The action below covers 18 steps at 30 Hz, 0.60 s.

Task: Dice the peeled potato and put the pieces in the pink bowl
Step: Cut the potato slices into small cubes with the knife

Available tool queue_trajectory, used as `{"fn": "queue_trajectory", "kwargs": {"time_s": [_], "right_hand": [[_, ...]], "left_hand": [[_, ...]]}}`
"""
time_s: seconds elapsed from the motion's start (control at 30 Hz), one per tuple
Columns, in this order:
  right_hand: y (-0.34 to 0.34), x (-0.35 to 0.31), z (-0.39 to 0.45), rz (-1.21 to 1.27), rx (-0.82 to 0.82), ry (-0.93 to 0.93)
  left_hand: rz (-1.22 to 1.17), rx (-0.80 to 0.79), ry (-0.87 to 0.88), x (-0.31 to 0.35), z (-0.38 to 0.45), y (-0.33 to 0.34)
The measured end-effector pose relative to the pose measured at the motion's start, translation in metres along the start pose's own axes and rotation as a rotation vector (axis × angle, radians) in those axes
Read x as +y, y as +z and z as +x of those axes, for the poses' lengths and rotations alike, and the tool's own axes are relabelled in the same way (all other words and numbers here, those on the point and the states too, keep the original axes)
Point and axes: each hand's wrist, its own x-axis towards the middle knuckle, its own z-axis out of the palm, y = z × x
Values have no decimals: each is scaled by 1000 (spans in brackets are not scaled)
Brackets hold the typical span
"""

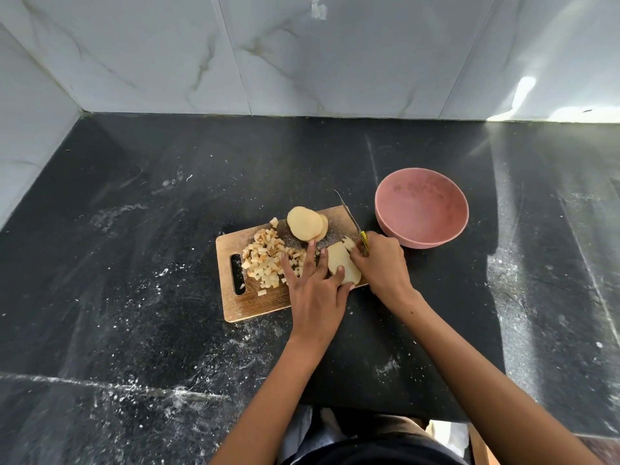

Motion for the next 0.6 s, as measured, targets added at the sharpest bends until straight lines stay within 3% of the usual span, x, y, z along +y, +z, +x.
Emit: {"fn": "queue_trajectory", "kwargs": {"time_s": [0.23, 0.4, 0.6], "right_hand": [[-20, -1, -9, 66, -84, -29], [-30, 2, -37, -104, -297, -9], [-20, -12, -39, -283, -405, 96]], "left_hand": [[21, -22, 6, -1, 1, -3], [13, -11, -9, 2, 0, -2], [23, -9, -21, 2, 0, -3]]}}
